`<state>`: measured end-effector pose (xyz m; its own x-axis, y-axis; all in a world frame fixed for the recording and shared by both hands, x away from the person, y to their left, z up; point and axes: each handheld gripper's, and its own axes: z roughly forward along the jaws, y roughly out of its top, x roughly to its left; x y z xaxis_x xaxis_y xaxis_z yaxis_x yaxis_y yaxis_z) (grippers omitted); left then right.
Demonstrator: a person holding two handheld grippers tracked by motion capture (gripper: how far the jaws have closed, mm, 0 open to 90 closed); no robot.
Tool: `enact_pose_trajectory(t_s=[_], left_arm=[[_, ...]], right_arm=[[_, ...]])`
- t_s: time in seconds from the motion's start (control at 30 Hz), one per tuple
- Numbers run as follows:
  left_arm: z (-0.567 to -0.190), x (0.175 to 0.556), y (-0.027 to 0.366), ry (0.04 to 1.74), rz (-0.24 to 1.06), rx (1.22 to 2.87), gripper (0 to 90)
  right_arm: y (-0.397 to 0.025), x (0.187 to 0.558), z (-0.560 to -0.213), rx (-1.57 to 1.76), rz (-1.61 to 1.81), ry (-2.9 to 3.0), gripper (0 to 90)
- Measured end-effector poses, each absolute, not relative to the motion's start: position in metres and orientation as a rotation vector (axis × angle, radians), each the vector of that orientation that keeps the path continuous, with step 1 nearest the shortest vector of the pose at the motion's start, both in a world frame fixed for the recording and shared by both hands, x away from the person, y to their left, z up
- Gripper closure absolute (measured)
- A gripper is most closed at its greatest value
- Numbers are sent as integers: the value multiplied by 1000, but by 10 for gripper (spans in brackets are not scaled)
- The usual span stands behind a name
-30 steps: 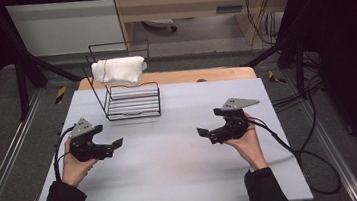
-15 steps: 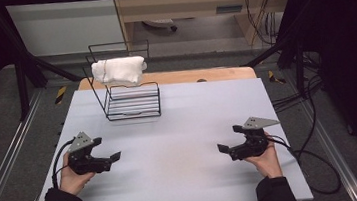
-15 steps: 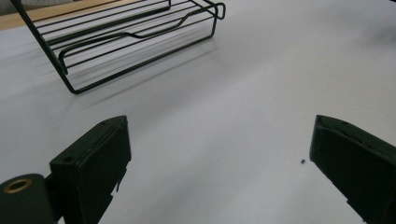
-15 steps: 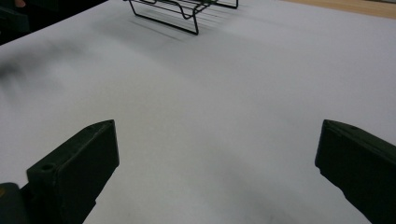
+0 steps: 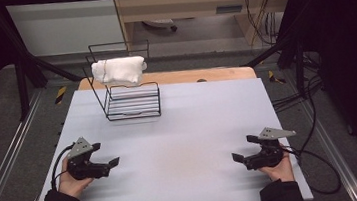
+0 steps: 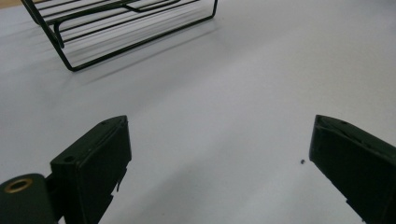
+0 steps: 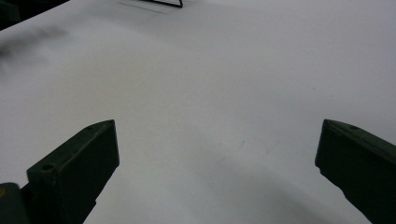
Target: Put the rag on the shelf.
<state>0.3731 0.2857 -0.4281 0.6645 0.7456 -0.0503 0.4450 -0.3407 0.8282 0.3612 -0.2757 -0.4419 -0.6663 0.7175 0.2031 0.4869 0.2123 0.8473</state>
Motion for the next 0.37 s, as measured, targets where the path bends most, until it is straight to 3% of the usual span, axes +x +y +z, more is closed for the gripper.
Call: enact_pose_trajectory(t_s=[0.37], left_arm=[[-433, 371, 288, 936, 422, 1998, 57]], right_arm=[[-276, 359, -443, 1138, 1448, 2254, 2]])
